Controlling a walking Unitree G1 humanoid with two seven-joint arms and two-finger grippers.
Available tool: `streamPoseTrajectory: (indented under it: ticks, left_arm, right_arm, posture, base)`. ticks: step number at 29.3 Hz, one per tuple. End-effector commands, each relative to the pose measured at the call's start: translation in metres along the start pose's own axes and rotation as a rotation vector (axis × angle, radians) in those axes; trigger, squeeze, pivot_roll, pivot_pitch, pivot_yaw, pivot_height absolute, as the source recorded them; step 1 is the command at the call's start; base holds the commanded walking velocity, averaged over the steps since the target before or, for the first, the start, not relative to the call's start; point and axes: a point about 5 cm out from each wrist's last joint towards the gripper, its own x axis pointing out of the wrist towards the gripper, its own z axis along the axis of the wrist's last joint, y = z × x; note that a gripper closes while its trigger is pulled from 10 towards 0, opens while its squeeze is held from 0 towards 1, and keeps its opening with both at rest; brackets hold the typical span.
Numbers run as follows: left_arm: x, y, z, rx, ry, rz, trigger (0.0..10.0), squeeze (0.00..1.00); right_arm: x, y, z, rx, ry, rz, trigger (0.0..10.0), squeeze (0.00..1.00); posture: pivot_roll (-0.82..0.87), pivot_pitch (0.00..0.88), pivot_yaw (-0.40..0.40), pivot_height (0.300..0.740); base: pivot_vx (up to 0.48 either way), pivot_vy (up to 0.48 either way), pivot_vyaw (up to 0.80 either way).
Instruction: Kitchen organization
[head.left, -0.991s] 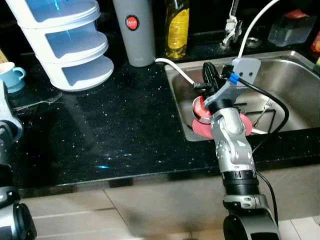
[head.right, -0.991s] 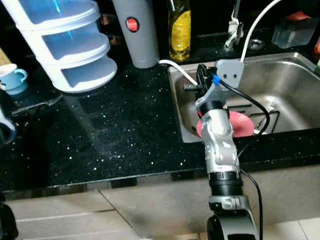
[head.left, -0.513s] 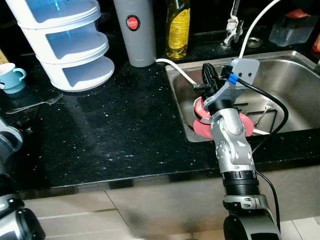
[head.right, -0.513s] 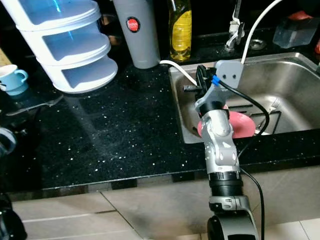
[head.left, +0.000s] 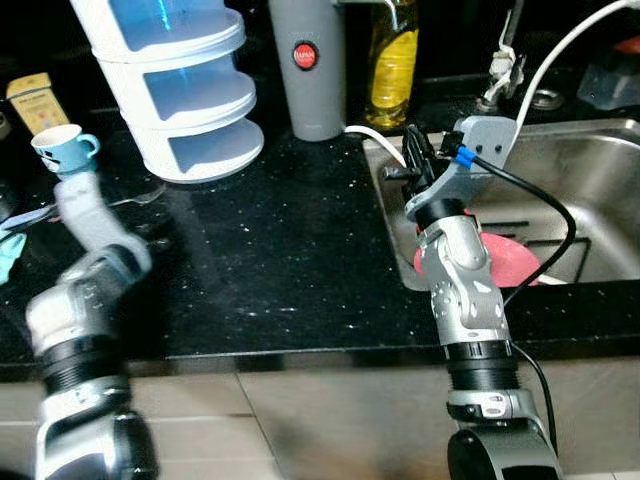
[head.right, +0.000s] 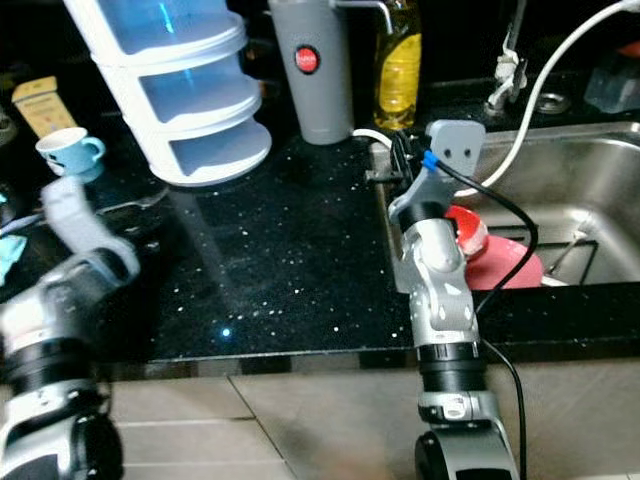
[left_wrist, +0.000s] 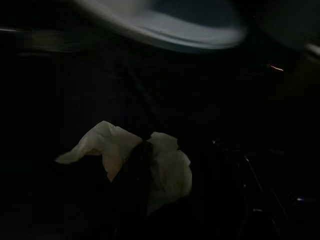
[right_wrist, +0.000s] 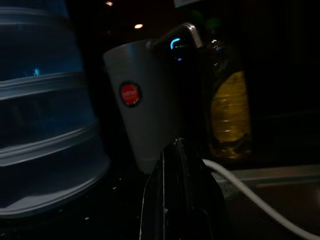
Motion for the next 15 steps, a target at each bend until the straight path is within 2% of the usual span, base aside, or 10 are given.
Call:
streamPoseTrajectory:
  ticks: [1,2,3,4,5,7,8,11,13,15]
  left_arm:
    - [0.022,-0.043,-0.037,0.035,0.161,-0.185,10.0,0.00]
    - [0.022,-0.043,-0.037,0.035,0.161,-0.185,10.0,0.00]
    - [0.027,-0.070,-0.032,0.112,0.138,-0.297,10.0,0.00]
    - [0.028,-0.085,-0.028,0.161,0.124,-0.356,10.0,0.00]
    - [0.029,-0.089,-0.026,0.192,0.116,-0.362,10.0,0.00]
    - [0.029,-0.089,-0.026,0.192,0.116,-0.362,10.0,0.00]
    - [0.029,-0.083,-0.024,0.201,0.108,-0.323,10.0,0.00]
    - [0.019,-0.044,-0.015,0.199,0.042,-0.151,10.0,0.00]
    - [0.010,-0.029,-0.009,0.188,-0.014,-0.101,10.0,0.00]
    - [-0.003,-0.018,0.003,0.173,-0.119,-0.096,10.0,0.00]
  right_arm:
    - [0.003,0.005,0.000,0.008,0.009,0.018,10.0,0.00]
    - [0.003,0.005,0.000,0.008,0.009,0.018,10.0,0.00]
    - [0.003,0.006,0.000,0.007,0.009,0.022,10.0,0.00]
    - [0.003,0.006,0.001,0.006,0.008,0.025,10.0,0.00]
    - [0.002,0.006,0.001,0.004,0.006,0.023,10.0,0.00]
    - [0.002,0.006,0.001,0.004,0.006,0.023,10.0,0.00]
    - [0.001,0.004,0.002,0.000,0.004,0.016,10.0,0.00]
    - [-0.002,-0.001,0.002,-0.007,0.004,-0.005,10.0,0.00]
    - [-0.003,-0.002,0.002,-0.007,0.006,-0.006,10.0,0.00]
    - [-0.002,0.000,0.000,-0.004,0.011,-0.001,10.0,0.00]
  posture:
    - [0.01,0.000,0.060,0.740]
    - [0.01,0.000,0.060,0.740]
    - [0.00,0.000,0.062,0.740]
    - [0.00,0.000,0.062,0.740]
    - [-0.01,0.000,0.067,0.740]
    - [-0.01,0.000,0.067,0.740]
    - [-0.01,0.000,0.074,0.740]
    - [-0.02,0.000,0.081,0.740]
    - [0.00,0.000,0.073,0.740]
    - [0.00,0.000,0.070,0.740]
  base:
    - [0.000,0.000,0.00]
    - [0.000,0.000,0.00]
    - [0.000,0.000,0.00]
    - [0.000,0.000,0.00]
    - [0.000,0.000,0.00]
    - [0.000,0.000,0.00]
    - [0.000,0.000,0.00]
    - [0.000,0.000,0.00]
    - [0.000,0.000,0.00]
    - [0.000,0.000,0.00]
